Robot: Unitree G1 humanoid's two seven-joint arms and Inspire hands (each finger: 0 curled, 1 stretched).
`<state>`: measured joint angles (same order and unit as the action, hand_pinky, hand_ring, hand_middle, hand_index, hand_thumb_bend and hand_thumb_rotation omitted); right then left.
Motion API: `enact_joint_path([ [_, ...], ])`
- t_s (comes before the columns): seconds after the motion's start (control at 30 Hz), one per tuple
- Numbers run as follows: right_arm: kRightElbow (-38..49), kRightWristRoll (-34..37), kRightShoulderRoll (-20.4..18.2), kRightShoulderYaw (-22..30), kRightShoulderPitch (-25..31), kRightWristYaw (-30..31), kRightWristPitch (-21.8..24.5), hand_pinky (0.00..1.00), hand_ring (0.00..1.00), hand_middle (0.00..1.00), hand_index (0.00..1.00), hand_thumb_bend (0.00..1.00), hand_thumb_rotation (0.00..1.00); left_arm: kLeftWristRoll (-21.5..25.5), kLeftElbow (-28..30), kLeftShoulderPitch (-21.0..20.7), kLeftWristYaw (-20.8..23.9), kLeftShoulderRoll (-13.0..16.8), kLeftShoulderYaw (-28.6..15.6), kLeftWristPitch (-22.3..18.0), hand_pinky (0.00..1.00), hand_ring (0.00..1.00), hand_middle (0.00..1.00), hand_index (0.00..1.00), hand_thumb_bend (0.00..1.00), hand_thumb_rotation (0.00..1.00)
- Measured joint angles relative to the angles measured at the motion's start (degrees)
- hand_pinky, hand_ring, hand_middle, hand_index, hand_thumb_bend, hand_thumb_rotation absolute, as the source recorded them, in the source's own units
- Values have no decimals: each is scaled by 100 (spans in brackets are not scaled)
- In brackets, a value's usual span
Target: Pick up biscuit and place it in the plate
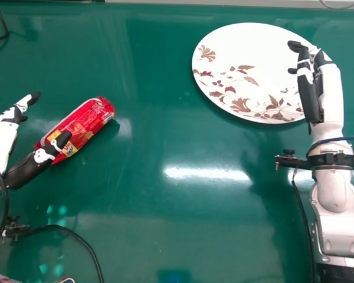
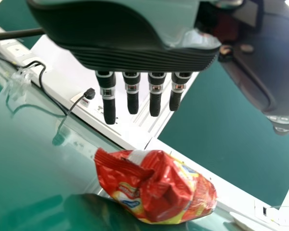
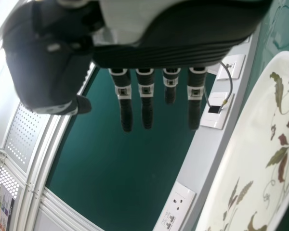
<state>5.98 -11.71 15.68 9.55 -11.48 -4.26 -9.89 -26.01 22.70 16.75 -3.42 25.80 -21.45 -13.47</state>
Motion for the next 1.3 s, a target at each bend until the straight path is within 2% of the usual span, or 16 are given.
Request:
enact_joint_path([
  [0.2,139,49,16,45,137,72,95,73,83,86,80,51,33,-48,-148,-45,-66,223,-1,25,83,97,98,100,100,52],
  [0.3,220,-37,33,56,163,70,173,73,82,85,79,50,35,-204,-203,-115,-218,447,8,151,83,96,97,100,100,56],
  [0.37,233,-92,48,59,184,70,208,73,82,85,79,50,36,-224,-290,-228,-306,571,23,241,81,95,96,99,100,57],
  [0.57,398,-168,47,113,299,68,356,74,84,87,81,51,38,-293,-512,-663,-645,885,146,648,82,94,94,97,100,49],
  [0.87,492,-129,41,178,363,70,546,73,84,87,81,51,37,-291,-1086,-1248,-1073,1290,610,821,87,97,96,98,100,50],
  [1.13,532,-112,42,195,382,70,547,73,83,86,81,52,38,-421,-1186,-1425,-1100,1505,873,859,82,94,94,98,100,51],
  [1.3,549,-110,43,199,385,70,547,71,82,86,81,53,40,-351,-1195,-1486,-1126,1525,980,899,86,97,96,100,100,48],
])
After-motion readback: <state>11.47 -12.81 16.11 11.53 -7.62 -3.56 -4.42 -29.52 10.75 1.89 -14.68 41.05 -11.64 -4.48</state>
